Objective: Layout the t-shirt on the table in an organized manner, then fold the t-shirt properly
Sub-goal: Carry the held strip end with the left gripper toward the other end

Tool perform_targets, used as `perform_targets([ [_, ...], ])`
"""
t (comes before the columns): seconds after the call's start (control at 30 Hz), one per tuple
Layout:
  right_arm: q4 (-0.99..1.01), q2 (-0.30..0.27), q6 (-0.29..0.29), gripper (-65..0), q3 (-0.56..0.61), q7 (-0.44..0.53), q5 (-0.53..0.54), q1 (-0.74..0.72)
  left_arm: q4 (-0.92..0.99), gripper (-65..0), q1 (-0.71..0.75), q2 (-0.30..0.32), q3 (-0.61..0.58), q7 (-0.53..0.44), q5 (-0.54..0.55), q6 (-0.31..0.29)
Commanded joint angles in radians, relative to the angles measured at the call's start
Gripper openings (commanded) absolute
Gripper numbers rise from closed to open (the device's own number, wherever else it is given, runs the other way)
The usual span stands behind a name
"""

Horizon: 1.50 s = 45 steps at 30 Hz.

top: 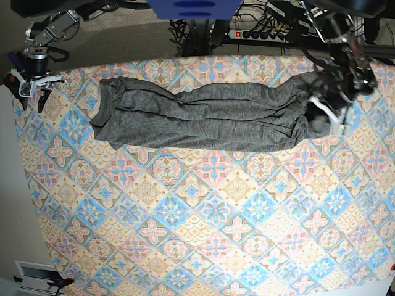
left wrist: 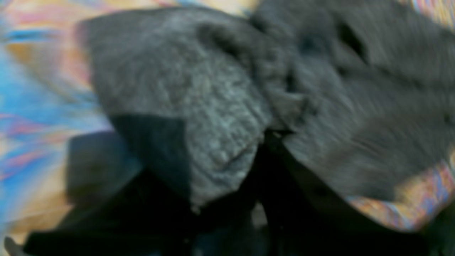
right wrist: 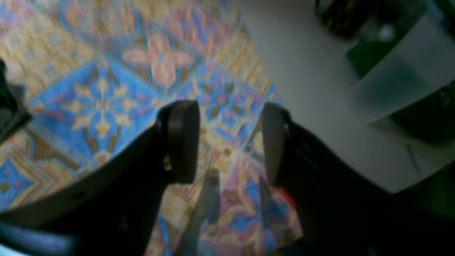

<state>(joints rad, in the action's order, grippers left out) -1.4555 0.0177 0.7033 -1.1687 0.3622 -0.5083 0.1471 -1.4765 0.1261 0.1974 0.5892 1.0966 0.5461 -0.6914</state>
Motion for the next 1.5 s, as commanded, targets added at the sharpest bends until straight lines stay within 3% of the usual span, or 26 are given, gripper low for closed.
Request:
perform_targets([
  [0.0, -0.017, -0.015, -0.005, -37.6, -0.003, 0.045, 0.02, 0.01, -0.066, -59.5, 0.011, -0.014, -0.004, -0.019, 0.019, -0.007],
  [0.07, -0.017, -0.014, -0.005, -37.6, -0.003, 0.073, 0.02, 0.015, -0.145, -59.5, 0.024, -0.057, -0.004, -0.017, 0.012, -0.007],
  [0.23, -0.018, 0.0, -0.005, -37.6, -0.003, 0.074, 0.02, 0.013, -0.31, -59.5, -0.009, -0.121, -0.013, 0.096, -0.03, -0.007],
  [0.4, -0.017, 0.001, -0.005, -37.6, -0.004, 0.074, 0.02, 0.016, -0.505, -59.5, -0.024, -0.141, -0.082, 0.185, -0.03, -0.007],
  [0.67, -0.017, 0.005, -0.005, -37.6, -0.006, 0.074, 0.02, 0.016, -0.524, -59.5, -0.053, -0.18, -0.364, 0.221, -0.041, -0.007],
  [0.87, -0.017, 0.005, -0.005, -37.6, -0.006, 0.074, 0.02, 0.016, -0.522, -59.5, -0.064, -0.237, -0.492, 0.218, -0.041, -0.007],
  [1.2, -0.017, 0.005, -0.005, -37.6, -0.007, 0.074, 0.021, 0.016, -0.364, -59.5, -0.075, -0.24, -0.697, 0.032, -0.083, -0.007],
  [1.47, -0.017, 0.005, -0.005, -37.6, -0.007, 0.074, 0.021, 0.016, -0.214, -58.9, -0.107, -0.241, -0.714, -0.102, -0.088, -0.007],
])
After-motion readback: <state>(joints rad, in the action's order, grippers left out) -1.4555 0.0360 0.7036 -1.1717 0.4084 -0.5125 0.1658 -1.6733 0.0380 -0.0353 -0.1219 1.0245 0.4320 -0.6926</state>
